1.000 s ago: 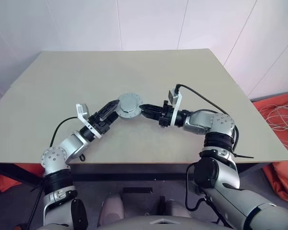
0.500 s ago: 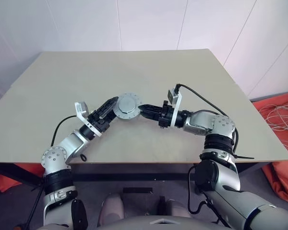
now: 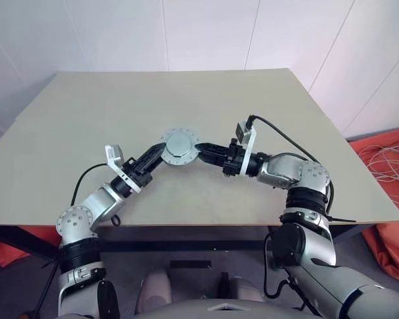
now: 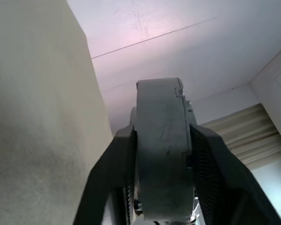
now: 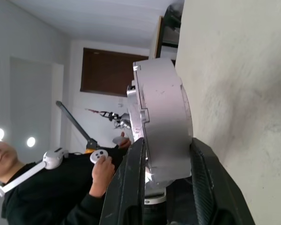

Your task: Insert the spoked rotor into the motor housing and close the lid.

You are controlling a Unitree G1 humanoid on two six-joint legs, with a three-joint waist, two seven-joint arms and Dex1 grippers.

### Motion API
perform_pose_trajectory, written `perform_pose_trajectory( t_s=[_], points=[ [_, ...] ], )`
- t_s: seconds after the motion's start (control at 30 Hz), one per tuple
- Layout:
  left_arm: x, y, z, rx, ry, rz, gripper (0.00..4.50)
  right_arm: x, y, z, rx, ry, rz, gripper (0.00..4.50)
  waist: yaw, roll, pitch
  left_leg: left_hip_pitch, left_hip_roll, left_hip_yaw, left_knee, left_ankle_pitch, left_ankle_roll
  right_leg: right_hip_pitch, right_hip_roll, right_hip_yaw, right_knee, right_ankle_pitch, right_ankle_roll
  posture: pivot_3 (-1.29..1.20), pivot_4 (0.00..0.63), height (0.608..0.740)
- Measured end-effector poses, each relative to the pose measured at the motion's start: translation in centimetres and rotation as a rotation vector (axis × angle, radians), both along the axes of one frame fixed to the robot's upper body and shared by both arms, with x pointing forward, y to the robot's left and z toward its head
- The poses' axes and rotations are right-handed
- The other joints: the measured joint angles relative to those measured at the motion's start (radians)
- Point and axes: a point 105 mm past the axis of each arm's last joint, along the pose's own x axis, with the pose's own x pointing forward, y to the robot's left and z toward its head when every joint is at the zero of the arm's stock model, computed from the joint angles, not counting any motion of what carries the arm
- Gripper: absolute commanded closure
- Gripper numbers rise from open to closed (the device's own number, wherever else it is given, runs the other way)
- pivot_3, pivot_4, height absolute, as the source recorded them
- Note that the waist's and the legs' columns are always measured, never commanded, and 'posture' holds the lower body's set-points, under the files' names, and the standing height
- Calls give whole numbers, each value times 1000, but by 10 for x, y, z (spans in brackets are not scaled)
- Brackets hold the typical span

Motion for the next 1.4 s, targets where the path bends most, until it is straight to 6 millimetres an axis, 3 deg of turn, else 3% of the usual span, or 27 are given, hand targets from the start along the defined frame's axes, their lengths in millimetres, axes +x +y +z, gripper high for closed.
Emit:
perform_pose_trajectory(
  t_s=[0.67,1.0,1.2,1.4],
  points=[
    [0,0,3,-11,-10,-3,3253,0,-1,4,-6,-44,-17,3350,0,0,0,-1,0,0,3,0,0,1,0,0,1,2,1,0,0,740],
    [0,-5,0,15,-3,-24,3253,0,1,11,-45,-113,-31,10,2,0,0,-1,0,0,4,0,0,1,0,0,0,2,2,0,0,740],
    [1,-7,0,17,-4,-21,3253,2,-6,0,-62,-79,-63,0,2,0,0,-1,0,0,5,0,0,1,0,0,1,3,2,0,0,740],
    [8,14,3,10,-16,90,3253,15,-36,-30,-202,10,-194,0,2,0,0,-2,0,0,7,0,0,2,0,0,1,3,1,0,0,740]
  ],
)
